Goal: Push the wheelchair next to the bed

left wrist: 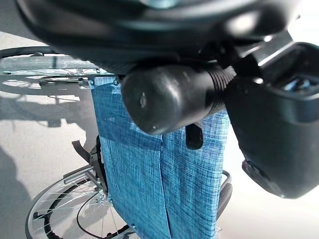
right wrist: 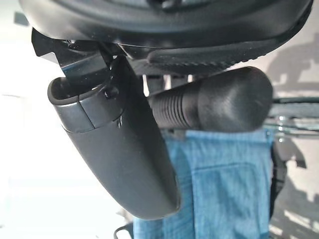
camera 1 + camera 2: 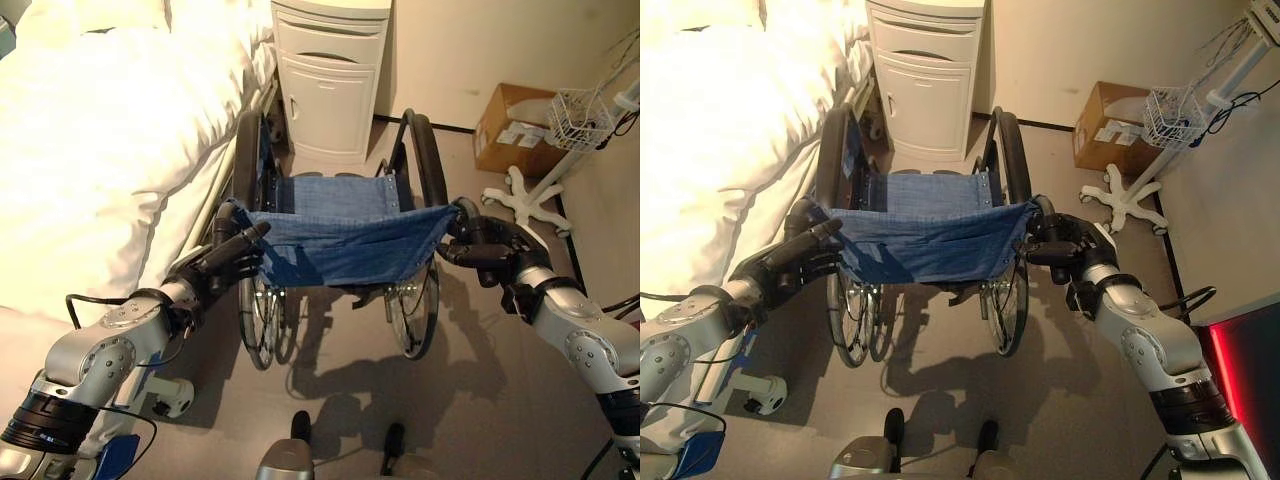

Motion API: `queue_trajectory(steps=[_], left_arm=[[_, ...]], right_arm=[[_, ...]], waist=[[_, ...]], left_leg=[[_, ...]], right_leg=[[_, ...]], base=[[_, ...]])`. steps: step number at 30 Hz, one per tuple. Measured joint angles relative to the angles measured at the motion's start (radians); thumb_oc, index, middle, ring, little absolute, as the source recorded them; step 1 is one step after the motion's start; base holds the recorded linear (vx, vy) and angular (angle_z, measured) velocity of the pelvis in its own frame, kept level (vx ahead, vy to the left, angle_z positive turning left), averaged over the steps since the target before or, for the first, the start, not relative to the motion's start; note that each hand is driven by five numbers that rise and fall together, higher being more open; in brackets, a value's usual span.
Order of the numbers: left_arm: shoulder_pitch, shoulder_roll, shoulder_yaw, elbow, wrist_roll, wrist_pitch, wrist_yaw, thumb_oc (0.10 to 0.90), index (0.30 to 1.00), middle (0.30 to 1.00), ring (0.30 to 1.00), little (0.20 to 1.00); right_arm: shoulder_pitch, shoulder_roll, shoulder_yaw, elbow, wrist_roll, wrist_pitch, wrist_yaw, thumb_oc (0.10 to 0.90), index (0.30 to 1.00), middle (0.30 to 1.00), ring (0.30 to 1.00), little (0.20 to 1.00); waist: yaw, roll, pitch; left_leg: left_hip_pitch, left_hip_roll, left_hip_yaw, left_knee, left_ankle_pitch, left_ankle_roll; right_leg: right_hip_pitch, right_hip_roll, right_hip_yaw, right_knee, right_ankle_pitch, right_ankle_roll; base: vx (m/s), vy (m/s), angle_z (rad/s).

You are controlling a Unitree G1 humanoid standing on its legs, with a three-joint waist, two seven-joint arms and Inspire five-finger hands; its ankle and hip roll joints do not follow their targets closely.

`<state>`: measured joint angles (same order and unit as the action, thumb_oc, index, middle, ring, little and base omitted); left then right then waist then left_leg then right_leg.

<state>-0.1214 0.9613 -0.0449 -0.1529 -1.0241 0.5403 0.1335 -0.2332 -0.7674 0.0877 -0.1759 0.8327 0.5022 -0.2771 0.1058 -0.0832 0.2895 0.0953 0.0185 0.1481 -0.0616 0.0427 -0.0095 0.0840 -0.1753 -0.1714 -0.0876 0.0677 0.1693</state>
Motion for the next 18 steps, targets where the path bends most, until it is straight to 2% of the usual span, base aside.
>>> queue_trajectory(steps=[9, 15, 18], left_arm=[[0.124, -0.010, 0.122, -0.056, 0.026, 0.000, -0.004, 0.800, 0.900, 0.900, 0.900, 0.900], [0.223, -0.011, 0.226, -0.086, 0.029, -0.002, -0.043, 0.800, 0.900, 0.900, 0.900, 0.900], [0.330, -0.014, 0.344, -0.107, 0.055, -0.025, -0.059, 0.800, 0.900, 0.900, 0.900, 0.900]], right_arm=[[0.052, 0.000, -0.038, -0.068, 0.044, -0.001, 0.010, 0.800, 0.900, 0.900, 0.900, 0.900], [0.083, -0.003, -0.206, -0.068, 0.040, -0.010, 0.004, 0.800, 0.900, 0.900, 0.900, 0.900], [0.138, -0.003, -0.287, -0.072, 0.039, -0.026, 0.004, 0.800, 0.900, 0.900, 0.900, 0.900]], waist=[[-0.028, -0.002, -0.001], [-0.035, -0.001, -0.001], [-0.035, 0.002, -0.001]], left_leg=[[0.013, 0.015, 0.002, -0.019, 0.006, -0.008], [0.019, 0.024, -0.005, -0.024, 0.004, -0.015], [0.026, 0.033, -0.011, -0.024, -0.002, -0.023]], right_leg=[[0.001, 0.015, -0.003, 0.000, -0.001, -0.005], [-0.003, 0.024, -0.003, -0.001, -0.003, -0.014], [-0.004, 0.032, -0.003, -0.001, -0.004, -0.020]], base=[[0.00, 0.002, -0.02], [-0.02, 0.011, -0.07], [-0.03, 0.010, -0.13]])
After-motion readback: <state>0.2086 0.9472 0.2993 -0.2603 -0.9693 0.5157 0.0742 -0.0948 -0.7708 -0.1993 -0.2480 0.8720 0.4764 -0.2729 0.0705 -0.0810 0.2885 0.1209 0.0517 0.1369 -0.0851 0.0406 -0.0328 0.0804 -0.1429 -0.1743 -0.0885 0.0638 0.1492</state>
